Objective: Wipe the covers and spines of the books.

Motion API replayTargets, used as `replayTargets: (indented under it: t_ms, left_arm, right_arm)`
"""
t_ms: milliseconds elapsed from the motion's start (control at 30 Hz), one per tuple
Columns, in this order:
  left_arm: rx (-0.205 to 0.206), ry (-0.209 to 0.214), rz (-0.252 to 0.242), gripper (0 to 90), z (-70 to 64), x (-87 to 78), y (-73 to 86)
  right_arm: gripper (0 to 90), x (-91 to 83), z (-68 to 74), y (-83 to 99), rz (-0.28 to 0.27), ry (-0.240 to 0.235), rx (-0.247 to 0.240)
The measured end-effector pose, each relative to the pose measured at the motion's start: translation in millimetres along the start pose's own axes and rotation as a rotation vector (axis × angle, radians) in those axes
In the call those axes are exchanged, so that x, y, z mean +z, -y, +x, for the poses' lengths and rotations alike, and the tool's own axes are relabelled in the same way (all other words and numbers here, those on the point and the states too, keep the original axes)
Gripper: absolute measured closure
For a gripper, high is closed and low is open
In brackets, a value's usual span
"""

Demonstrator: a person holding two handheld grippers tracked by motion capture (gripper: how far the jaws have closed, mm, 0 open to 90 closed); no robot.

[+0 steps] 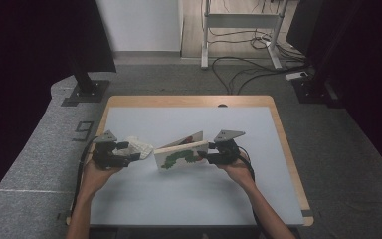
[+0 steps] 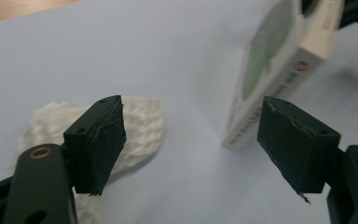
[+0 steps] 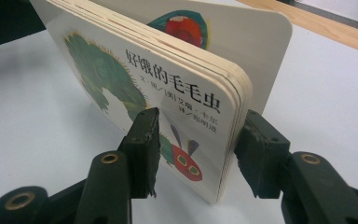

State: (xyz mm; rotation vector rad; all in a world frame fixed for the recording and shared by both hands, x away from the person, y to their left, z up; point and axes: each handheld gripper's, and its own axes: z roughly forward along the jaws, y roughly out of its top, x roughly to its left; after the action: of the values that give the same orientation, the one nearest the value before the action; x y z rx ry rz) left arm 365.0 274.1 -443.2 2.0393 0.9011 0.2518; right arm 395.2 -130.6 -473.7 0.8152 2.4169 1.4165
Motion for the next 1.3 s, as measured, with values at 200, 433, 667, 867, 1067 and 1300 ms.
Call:
replayTargets:
  t_ms: [200,433,667,867,1067,1300]
  left_arm:
    - [0.047,0.073,0.008,31.3,-17.6,13.2,-2.0]
    - [0.096,0.099,0.022,38.7,-31.4,31.5,-7.0]
    - [0.091,0.108,-0.006,46.7,-38.1,38.6,-7.2]
    - [0.113,0.109,0.000,52.6,-45.5,40.5,-5.6]
    - [0.136,0.111,0.006,55.3,-53.5,40.8,-4.3]
    - [0.161,0.108,0.016,57.5,-64.0,42.0,-1.9]
  right_arm:
    - [51.2,0.7,-0.1,-0.2,0.002,0.004,-0.001]
    - [51.2,-0.2,0.5,0.2,0.002,0.002,-0.001]
    - [52.2,-2.8,1.0,2.1,-0.002,-0.006,0.000]
    - [52.5,-5.8,2.4,3.6,0.000,-0.016,-0.003]
    - [52.4,-10.7,4.5,5.6,0.008,-0.026,-0.008]
    - [51.3,-18.5,5.7,9.6,0.011,-0.044,0.011]
